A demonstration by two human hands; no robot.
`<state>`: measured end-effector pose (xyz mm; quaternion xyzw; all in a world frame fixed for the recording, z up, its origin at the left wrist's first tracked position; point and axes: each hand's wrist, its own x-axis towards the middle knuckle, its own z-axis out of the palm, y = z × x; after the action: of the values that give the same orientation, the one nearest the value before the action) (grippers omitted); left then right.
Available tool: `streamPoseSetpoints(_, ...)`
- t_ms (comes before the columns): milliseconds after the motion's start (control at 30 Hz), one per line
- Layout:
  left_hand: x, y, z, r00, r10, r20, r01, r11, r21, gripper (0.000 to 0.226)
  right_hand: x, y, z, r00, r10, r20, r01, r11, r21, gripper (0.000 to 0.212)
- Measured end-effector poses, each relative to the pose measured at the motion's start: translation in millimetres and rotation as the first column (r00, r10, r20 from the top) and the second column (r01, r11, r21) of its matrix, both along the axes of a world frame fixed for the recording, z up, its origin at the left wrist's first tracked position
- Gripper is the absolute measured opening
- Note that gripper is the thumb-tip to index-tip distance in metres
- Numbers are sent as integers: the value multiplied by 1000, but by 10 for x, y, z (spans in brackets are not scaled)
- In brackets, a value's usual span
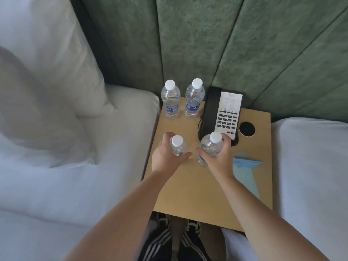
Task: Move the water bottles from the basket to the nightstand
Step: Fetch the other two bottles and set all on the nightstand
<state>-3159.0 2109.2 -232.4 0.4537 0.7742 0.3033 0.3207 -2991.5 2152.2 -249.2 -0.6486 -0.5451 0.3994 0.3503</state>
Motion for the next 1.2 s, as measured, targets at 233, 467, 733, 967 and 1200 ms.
streamPoseSetpoints(233,-14,-103,-57,995,-76,62,77,997,-9,85,106,-109,10,1000,22,-8,-22,1000,-16,76)
streamPoseSetpoints(467,-215,-111,80,943,-184,278,176,983,54,107,275,-149,97,982,188,17,-185,975,-123,92)
streamPoseSetpoints(733,-929,839,323,964,2,266,-14,999,45,94,187,970,645,964,252,-79,-251,968,21,69)
streamPoseSetpoints(967,-1049,1631,-64,951,-126,283,119,992,45,88,-398,1801,251,867,491,80,-486,871,-70,84)
streamPoseSetpoints(1200,-1122,1647,-135,933,-230,276,194,969,151,46,-547,1885,38,877,480,35,-479,877,-21,51)
